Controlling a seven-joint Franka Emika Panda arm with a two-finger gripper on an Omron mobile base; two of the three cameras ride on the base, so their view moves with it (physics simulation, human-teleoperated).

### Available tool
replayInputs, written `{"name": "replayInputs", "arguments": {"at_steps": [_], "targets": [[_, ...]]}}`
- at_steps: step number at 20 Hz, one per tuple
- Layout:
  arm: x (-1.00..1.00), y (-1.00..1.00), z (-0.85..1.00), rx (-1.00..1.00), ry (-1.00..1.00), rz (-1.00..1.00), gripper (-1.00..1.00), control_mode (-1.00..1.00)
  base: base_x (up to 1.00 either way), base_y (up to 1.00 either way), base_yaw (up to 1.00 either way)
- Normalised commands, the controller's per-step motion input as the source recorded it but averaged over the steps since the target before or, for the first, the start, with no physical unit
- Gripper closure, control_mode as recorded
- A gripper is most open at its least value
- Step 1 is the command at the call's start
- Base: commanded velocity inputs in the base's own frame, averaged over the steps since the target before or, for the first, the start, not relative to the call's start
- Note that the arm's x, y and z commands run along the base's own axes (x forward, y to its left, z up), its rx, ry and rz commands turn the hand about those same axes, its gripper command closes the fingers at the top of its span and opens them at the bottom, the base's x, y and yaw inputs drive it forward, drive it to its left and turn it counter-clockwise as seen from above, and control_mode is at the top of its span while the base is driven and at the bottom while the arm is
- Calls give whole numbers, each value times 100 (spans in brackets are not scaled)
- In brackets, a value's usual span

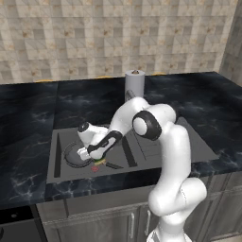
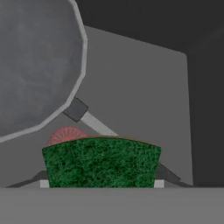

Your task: Pick the pan and sponge and place them into the sink. Then turn on the water.

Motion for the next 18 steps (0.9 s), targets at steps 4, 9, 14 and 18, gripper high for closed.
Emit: {"name": "replayInputs", "arguments": {"at_steps": [4, 9, 14, 18], "targets": [[39, 2, -30, -11, -2, 0, 100, -100, 0, 0, 0], [44, 2, -22, -6, 0, -1, 100, -100, 0, 0, 0], [46, 4, -16, -1, 0, -1, 100, -100, 0, 0, 0], [44, 7, -20, 0, 0, -1, 100, -100, 0, 0, 0]]}}
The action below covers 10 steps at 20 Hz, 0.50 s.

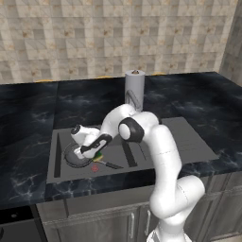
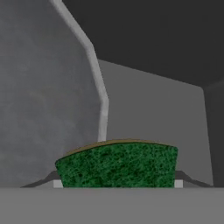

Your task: Pick the pan and sponge and place them into the sink. Then turn on the water.

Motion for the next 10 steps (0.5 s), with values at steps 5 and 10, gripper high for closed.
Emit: {"name": "replayInputs", "arguments": {"at_steps": [5, 10], "targets": [[41, 8, -35, 0, 0, 0, 100, -100, 0, 0, 0], [45, 14, -42, 0, 0, 0, -100, -100, 0, 0, 0]]}}
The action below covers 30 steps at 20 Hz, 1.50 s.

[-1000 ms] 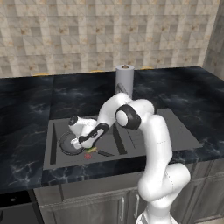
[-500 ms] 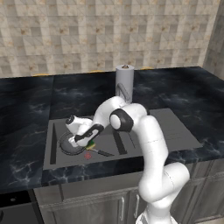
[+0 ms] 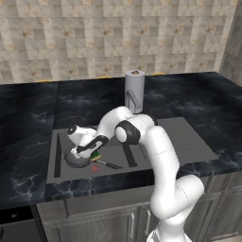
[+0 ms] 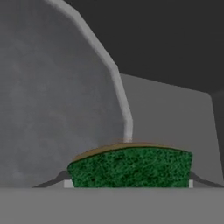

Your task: Pick the pan and sponge and place them into the sink. Then turn on the water.

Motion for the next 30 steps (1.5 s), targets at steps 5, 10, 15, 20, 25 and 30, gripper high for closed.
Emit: {"name": "replayInputs", "arguments": {"at_steps": [5, 10, 15, 20, 25, 30], "targets": [[4, 2, -8, 0, 0, 0, -100, -100, 0, 0, 0], [-31, -2, 10, 2, -2, 0, -100, -100, 0, 0, 0], [-51, -12, 40, 6, -6, 0, -100, -100, 0, 0, 0], [-48, -23, 51, 6, -9, 0, -100, -100, 0, 0, 0], [-39, -38, 43, 4, -11, -2, -100, -100, 0, 0, 0], [-22, -48, 39, 2, -11, -4, -100, -100, 0, 0, 0]]}}
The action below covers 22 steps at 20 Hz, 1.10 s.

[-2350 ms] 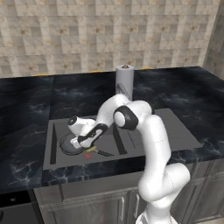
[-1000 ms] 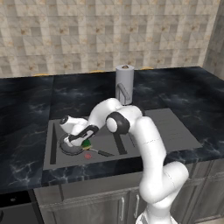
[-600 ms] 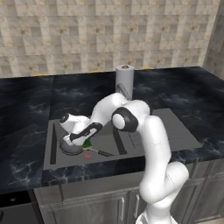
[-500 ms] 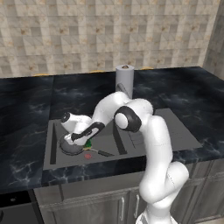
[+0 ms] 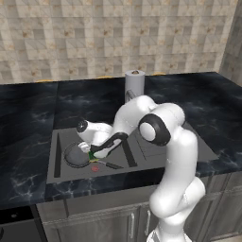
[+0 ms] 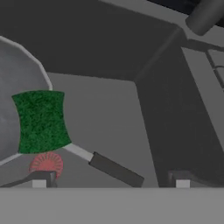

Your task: Pick the pan and sponge and place them into the sink. Then turn on the water.

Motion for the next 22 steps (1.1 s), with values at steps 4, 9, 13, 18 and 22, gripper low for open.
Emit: {"name": "replayInputs", "arguments": {"at_steps": [4, 9, 13, 18, 22], "targets": [[-23, -42, 44, 8, -9, -3, -100, -100, 0, 0, 0], [-36, -29, 50, 12, -9, 0, -100, -100, 0, 0, 0], [-41, -27, 48, 11, -9, 0, -100, -100, 0, 0, 0], [-49, -27, 40, 7, -10, 0, -100, -100, 0, 0, 0], [-48, -25, 39, 3, -12, 0, -100, -100, 0, 0, 0]]}}
